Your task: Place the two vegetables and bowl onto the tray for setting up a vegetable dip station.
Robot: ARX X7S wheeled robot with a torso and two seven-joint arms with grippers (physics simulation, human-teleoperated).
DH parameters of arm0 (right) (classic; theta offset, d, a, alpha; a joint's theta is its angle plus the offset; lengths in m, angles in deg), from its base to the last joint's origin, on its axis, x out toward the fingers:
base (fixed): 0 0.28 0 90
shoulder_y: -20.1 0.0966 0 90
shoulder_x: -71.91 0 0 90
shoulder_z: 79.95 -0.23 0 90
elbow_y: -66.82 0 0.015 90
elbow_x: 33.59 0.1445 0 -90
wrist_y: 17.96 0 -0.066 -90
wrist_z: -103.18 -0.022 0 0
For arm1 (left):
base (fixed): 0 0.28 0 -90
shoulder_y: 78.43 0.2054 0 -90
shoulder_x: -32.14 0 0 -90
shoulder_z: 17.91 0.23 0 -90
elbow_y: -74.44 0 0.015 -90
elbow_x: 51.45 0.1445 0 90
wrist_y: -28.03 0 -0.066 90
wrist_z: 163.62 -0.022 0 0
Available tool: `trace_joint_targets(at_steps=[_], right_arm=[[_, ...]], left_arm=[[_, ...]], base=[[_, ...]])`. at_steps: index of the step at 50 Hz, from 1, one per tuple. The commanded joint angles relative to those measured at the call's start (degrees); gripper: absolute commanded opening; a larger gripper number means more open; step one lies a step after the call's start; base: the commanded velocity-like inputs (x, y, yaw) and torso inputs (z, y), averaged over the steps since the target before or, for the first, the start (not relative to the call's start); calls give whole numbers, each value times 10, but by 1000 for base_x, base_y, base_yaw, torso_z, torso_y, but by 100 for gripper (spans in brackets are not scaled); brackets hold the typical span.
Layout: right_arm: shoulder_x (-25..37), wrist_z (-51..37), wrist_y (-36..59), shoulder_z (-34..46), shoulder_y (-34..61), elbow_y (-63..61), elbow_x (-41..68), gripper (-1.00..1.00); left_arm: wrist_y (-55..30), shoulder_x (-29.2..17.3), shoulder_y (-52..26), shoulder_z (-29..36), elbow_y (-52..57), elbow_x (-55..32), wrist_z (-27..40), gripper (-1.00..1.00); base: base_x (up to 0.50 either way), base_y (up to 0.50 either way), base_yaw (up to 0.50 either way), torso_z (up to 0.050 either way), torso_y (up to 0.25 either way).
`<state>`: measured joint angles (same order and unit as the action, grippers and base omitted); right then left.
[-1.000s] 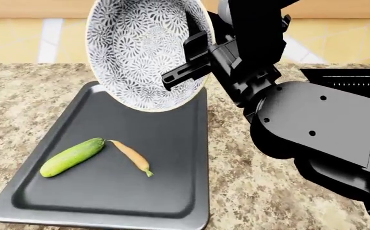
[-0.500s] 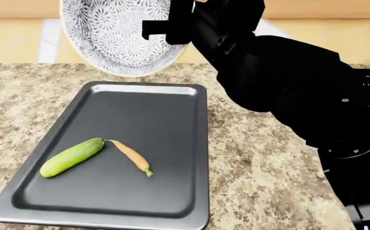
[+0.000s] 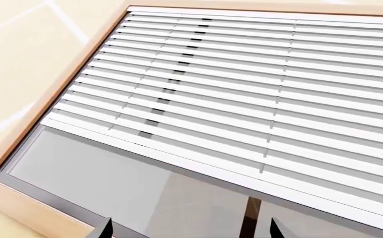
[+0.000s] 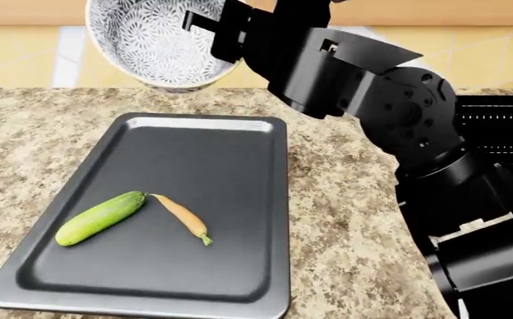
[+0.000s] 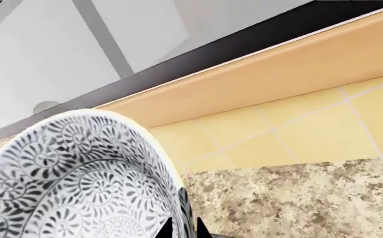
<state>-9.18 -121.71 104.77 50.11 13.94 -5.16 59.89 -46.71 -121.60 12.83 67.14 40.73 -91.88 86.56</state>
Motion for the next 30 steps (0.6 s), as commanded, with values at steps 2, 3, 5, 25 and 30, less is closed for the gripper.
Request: trace_joint_targets(at_steps=[2,3,5,25,30], right_arm=[[-25,-11,46,1,33,102,42,-100],[-24,-8,52,-4,35,112,54,-100],[-23,-11,49,-8,37,129,58,-100],[-8,-54,107,19,89,145,69,-100],[-10,-46,119,37,83,152,60,-100]], left_arm=[[0,-1,-4,2,-2,-2,-1,100],[-1,-1,-6,4,-2,-3,-1,100],[-2,1,-8,7,-3,-1,-2,100],[-11,-3,-19,21,2,1,0,100],[-13,-3,-25,27,1,2,-2,100]], base=[[0,0,0,0,0],[0,0,0,0,0],[0,0,0,0,0],[0,0,0,0,1],[0,0,0,0,0]])
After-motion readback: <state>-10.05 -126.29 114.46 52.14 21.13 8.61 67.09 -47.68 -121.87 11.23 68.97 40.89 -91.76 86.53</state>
